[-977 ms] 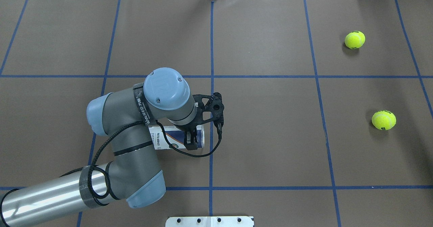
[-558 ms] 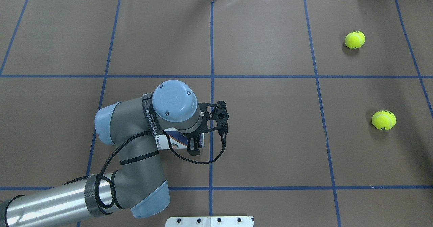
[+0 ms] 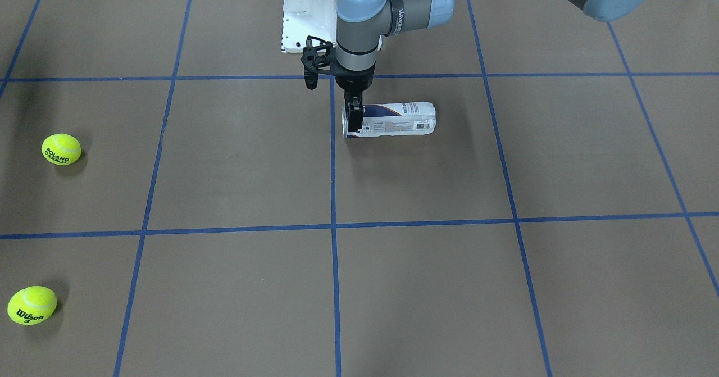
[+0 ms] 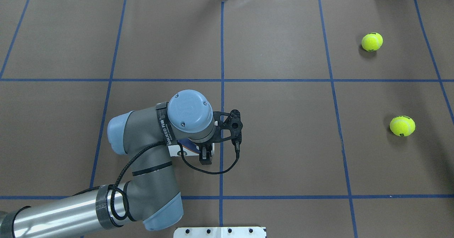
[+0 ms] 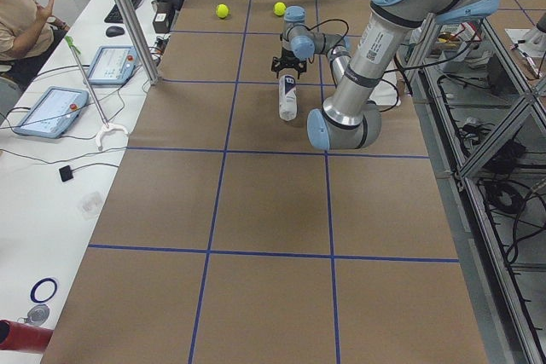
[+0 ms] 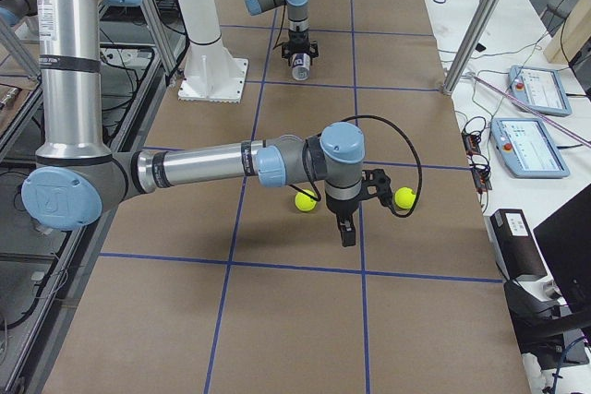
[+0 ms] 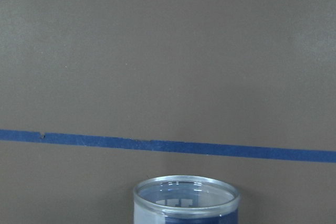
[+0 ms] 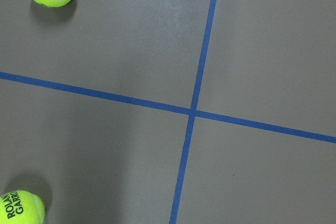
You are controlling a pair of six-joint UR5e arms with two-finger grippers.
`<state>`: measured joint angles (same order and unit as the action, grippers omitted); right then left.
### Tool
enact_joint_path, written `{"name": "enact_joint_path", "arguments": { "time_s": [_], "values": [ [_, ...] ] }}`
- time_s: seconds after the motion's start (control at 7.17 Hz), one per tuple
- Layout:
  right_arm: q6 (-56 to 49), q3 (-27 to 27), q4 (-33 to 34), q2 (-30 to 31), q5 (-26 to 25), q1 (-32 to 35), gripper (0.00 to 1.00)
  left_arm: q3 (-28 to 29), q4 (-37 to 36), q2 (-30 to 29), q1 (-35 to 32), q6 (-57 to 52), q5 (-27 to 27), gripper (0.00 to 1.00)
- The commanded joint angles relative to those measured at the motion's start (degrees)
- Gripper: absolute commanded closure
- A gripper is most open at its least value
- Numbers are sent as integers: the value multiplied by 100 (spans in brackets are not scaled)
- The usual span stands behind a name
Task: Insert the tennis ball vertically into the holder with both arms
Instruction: 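Close the left gripper around the can's body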
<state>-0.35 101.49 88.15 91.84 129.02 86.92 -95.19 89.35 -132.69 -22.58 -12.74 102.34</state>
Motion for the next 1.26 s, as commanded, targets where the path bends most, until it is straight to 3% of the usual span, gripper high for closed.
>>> {"name": "enact_joint_path", "arguments": {
  "time_s": [0.0, 1.12],
  "values": [
    [-9, -15, 0, 1, 0, 0, 1, 358, 47, -186, 34, 0, -117, 1],
    [-9, -33, 0, 1, 35, 0, 1, 589, 56, -178, 96, -9, -126, 3]
  ]
}}
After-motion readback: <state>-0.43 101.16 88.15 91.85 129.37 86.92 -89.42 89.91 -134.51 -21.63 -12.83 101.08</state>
